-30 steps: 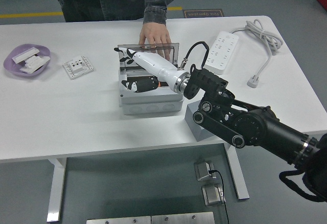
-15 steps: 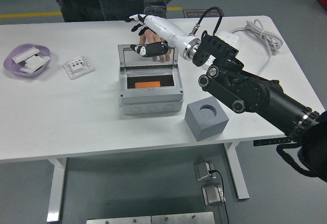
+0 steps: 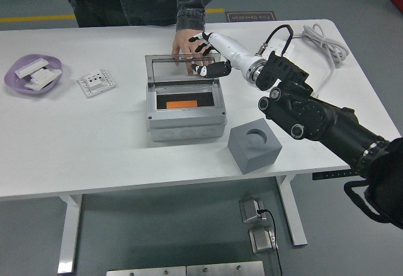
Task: Pick up the cylinder from the cube,place it in the box,flap close box
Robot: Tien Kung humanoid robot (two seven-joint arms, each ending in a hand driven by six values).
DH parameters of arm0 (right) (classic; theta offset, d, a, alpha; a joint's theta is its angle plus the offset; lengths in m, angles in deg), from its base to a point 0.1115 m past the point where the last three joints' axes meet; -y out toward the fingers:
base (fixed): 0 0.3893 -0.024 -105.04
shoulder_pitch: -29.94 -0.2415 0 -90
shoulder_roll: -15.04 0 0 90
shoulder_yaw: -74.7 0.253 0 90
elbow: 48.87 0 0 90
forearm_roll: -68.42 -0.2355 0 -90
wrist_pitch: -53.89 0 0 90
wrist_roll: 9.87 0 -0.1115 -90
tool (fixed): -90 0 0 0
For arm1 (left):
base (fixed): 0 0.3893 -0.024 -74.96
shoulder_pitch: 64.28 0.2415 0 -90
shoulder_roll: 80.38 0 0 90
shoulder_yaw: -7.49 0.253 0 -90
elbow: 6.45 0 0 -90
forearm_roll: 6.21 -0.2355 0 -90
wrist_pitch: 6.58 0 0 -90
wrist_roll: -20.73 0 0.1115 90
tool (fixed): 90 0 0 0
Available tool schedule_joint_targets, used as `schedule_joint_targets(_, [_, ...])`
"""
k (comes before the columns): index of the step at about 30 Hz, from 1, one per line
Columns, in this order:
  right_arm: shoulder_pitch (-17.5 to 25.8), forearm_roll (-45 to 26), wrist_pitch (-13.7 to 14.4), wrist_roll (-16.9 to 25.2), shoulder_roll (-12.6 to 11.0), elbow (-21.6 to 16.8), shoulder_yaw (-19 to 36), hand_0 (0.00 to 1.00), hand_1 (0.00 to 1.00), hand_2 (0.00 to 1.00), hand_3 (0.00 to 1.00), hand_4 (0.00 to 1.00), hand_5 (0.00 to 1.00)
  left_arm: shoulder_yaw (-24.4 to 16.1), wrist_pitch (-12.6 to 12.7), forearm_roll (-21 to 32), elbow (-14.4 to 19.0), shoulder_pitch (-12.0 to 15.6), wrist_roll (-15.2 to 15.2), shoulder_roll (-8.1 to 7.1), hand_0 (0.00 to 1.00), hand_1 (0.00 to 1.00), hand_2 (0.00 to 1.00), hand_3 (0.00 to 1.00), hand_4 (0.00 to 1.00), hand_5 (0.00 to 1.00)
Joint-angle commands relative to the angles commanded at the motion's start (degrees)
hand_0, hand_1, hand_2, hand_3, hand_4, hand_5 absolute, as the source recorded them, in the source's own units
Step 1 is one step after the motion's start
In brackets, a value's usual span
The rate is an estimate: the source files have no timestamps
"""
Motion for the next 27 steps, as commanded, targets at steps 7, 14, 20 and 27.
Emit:
schedule_joint_targets(7, [1.7,5.1,3.2,-0.3,-2.1,-7.7,-2.1,0.788,0.651,0.688,0.817,0.669,0.243,-1.0,0.0,-0.7,0.0,0.1,0.1,0.08,0.643,0.653,0.612,0.62,0.734,0.318])
schedule_joint_targets(14, [3.7,12.6,7.3,-0.5,-3.7,-15.1,-4.1,0.775,0.633,0.673,0.801,0.67,0.26,-1.5,-0.1,-0.7,0.0,0.5,0.0,0.32,0.642,0.651,0.612,0.62,0.733,0.317])
schedule_joint_targets(20, [5.3,18.6,11.2,0.8,-3.8,-15.9,-5.2,0.771,0.612,0.66,0.798,0.665,0.269,-1.5,-0.9,-0.2,0.0,0.7,-0.5,0.57,0.64,0.651,0.612,0.619,0.733,0.318])
schedule_joint_targets(27, [3.9,15.5,11.8,2.0,-5.2,-17.0,-2.8,0.729,0.562,0.631,0.757,0.655,0.277,-1.8,-1.1,-0.3,0.0,0.6,-0.7,0.43,0.638,0.649,0.612,0.619,0.729,0.315])
